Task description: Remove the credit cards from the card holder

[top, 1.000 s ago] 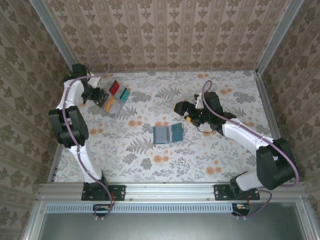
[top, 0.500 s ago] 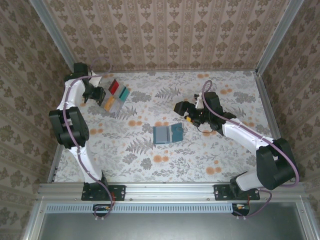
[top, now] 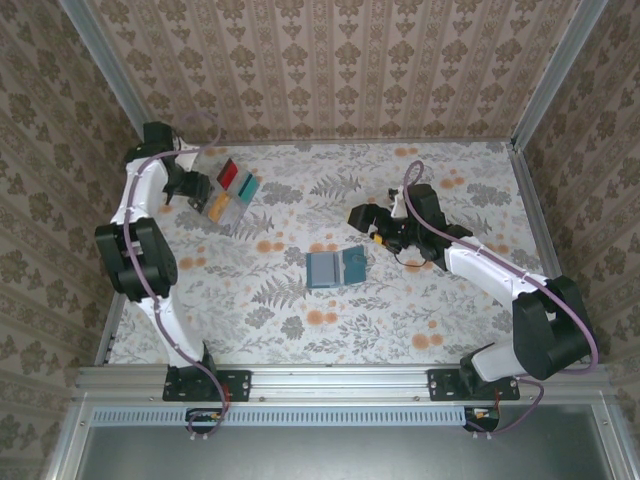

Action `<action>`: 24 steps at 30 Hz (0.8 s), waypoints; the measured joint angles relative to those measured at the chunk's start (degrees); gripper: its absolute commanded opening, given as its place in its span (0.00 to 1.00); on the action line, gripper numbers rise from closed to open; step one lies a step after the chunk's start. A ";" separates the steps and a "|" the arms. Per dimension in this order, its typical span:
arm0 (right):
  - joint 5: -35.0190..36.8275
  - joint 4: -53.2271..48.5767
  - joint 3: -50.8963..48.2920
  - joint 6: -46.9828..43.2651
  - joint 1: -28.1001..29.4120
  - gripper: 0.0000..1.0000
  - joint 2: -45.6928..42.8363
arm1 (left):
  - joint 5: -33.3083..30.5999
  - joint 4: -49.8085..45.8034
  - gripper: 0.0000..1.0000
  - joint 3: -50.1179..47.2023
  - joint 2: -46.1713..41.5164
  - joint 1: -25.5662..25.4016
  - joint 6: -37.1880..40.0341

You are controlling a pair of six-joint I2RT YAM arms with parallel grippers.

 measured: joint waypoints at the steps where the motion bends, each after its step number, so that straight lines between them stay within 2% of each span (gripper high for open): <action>1: 0.59 -0.90 0.22 -0.52 0.22 1.00 0.00 | -0.20 0.00 0.73 -0.02 -1.01 0.00 -0.39; 7: 5.70 -7.76 4.68 -5.01 4.83 0.96 0.35 | -0.55 1.73 0.86 -3.45 -11.06 -0.07 -6.19; 14: 11.63 -13.62 12.02 -8.98 13.79 0.86 6.21 | 0.39 5.25 1.00 -16.37 -25.03 -2.73 -14.75; 19: 14.86 -18.01 17.29 -11.43 18.78 0.78 14.36 | 2.75 8.24 1.00 -24.96 -31.71 -6.43 -20.52; 24: 17.99 -21.66 19.12 -12.04 19.54 0.76 21.14 | 5.11 12.50 1.00 -35.10 -37.66 -10.43 -26.58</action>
